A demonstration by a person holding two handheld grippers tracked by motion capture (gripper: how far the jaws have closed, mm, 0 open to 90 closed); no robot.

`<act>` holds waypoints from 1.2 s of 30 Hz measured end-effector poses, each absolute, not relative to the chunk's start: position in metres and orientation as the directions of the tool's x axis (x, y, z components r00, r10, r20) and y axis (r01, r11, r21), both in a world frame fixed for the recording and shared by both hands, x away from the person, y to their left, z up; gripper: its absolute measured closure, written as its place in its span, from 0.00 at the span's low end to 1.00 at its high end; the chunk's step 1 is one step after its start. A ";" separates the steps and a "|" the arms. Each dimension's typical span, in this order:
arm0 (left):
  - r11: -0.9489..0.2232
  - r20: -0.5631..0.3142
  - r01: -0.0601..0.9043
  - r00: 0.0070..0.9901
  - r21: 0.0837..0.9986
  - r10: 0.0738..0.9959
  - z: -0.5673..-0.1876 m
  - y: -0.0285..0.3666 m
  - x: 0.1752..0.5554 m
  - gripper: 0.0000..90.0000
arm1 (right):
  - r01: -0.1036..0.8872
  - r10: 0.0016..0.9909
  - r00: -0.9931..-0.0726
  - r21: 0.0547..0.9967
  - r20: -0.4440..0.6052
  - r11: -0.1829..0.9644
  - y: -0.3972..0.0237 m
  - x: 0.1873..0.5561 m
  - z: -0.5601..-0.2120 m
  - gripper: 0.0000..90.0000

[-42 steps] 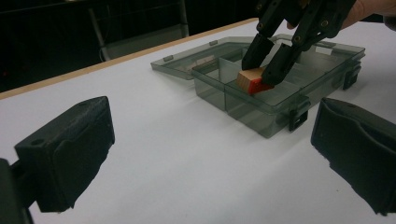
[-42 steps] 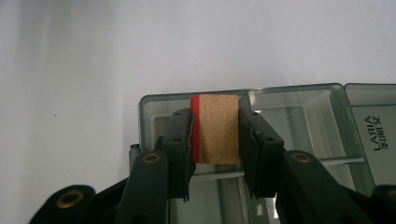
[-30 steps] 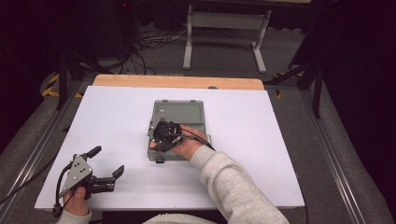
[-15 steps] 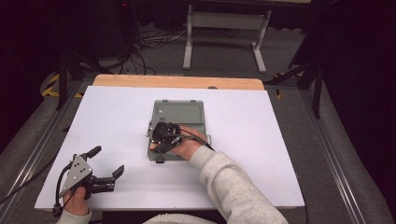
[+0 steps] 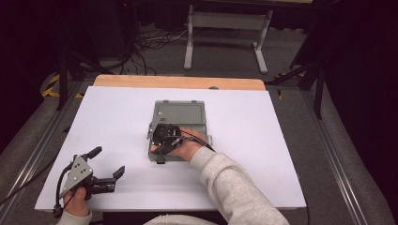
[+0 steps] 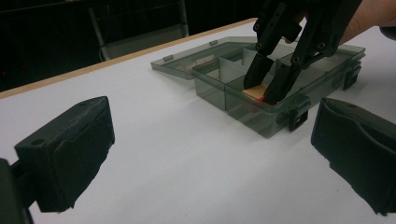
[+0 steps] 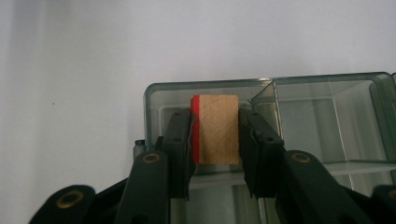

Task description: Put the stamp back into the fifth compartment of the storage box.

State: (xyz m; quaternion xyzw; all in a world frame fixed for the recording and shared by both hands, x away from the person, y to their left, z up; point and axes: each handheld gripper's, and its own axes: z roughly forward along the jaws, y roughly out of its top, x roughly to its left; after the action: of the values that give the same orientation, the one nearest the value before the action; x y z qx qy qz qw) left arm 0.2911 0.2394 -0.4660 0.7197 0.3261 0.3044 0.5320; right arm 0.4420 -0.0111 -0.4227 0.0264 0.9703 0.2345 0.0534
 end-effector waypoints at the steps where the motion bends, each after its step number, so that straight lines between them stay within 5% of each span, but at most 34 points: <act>1: -0.221 0.091 0.145 0.602 0.964 0.793 -0.466 0.239 0.291 0.01 | 0.027 0.077 -0.993 0.458 -0.091 0.889 -0.011 0.442 -0.423 0.74; 14: -0.224 0.093 0.147 0.602 0.963 0.793 -0.466 0.240 0.291 0.01 | 0.040 0.105 -0.989 0.496 -0.103 0.868 -0.016 0.440 -0.414 0.63; 36: -0.219 0.086 0.152 0.600 0.964 0.796 -0.466 0.240 0.290 0.01 | 0.034 0.162 -0.976 0.639 -0.143 0.768 -0.024 0.427 -0.386 0.20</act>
State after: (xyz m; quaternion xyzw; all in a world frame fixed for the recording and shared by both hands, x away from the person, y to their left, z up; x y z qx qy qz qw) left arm 0.2897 0.2399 -0.4664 0.7194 0.3292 0.3030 0.5313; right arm 0.4272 -0.0241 -0.3864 0.0524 0.9355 0.3363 0.0950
